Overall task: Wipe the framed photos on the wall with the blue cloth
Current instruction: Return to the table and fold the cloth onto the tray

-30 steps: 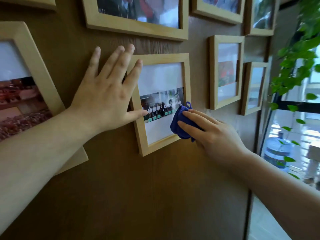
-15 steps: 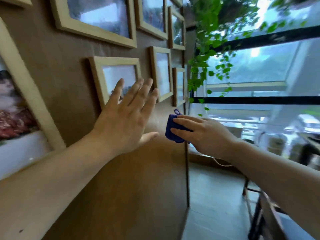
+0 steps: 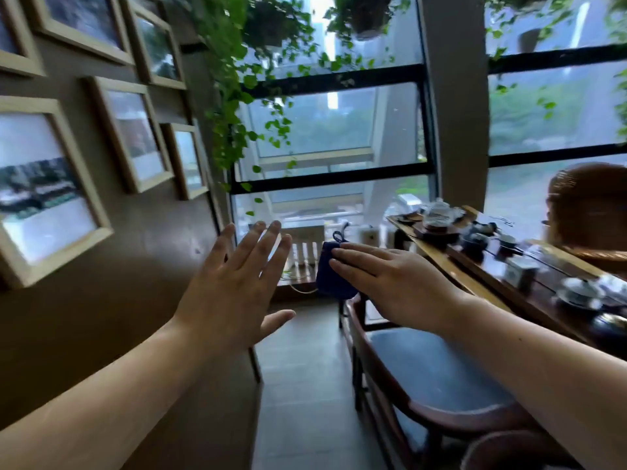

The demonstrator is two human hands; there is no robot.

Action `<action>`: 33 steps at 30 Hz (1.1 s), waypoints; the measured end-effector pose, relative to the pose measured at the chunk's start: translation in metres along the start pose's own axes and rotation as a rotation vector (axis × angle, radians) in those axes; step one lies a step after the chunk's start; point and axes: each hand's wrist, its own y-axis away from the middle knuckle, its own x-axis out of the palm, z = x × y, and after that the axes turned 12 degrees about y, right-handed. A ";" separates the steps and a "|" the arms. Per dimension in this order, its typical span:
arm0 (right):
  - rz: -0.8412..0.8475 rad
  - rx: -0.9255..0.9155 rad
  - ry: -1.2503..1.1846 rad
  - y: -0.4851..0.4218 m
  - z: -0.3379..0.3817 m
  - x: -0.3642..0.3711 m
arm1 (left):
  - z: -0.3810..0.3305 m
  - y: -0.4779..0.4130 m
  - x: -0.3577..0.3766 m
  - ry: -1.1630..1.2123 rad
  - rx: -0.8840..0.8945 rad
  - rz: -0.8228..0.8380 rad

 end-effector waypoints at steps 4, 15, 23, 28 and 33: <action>0.075 0.073 -0.004 0.068 0.004 -0.033 | -0.054 -0.005 0.004 0.088 0.073 0.008; 0.310 0.229 0.111 0.216 0.050 -0.150 | -0.199 0.013 -0.032 0.335 0.282 -0.038; 0.380 0.498 0.174 0.276 0.105 -0.237 | -0.266 0.035 -0.058 0.498 0.446 -0.102; 0.435 0.544 0.205 0.315 0.122 -0.273 | -0.314 0.046 -0.072 0.561 0.502 -0.126; 0.468 0.597 0.202 0.364 0.123 -0.306 | -0.366 0.046 -0.087 0.599 0.521 -0.154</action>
